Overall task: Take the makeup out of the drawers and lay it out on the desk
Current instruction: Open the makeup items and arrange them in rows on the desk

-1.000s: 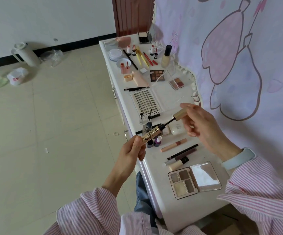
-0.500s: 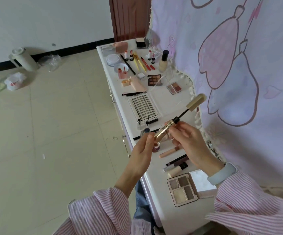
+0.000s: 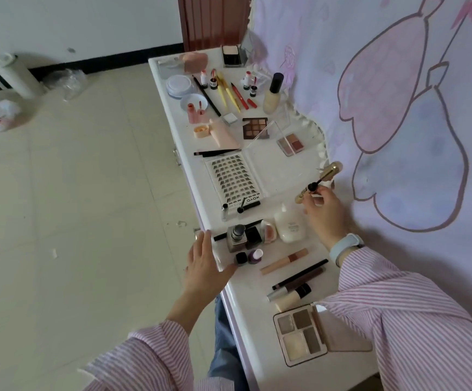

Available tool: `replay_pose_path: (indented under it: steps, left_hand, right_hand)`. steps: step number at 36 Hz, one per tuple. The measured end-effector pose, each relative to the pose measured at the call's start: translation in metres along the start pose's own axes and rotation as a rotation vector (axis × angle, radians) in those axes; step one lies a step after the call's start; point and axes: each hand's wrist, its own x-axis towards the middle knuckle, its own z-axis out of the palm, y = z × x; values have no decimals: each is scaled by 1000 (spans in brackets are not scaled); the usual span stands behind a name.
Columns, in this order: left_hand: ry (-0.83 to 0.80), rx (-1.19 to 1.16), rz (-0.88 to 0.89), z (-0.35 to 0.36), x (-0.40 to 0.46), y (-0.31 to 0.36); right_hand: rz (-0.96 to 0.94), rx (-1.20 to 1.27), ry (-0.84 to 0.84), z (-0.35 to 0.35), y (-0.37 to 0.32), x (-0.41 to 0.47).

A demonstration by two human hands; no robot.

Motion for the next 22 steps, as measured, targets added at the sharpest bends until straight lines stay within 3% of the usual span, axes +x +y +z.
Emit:
replay_pose_path:
  steps: [22]
  left_hand:
    - [-51,59,9,5,12,-16]
  right_hand:
    - [5,0,-52,16,13,13]
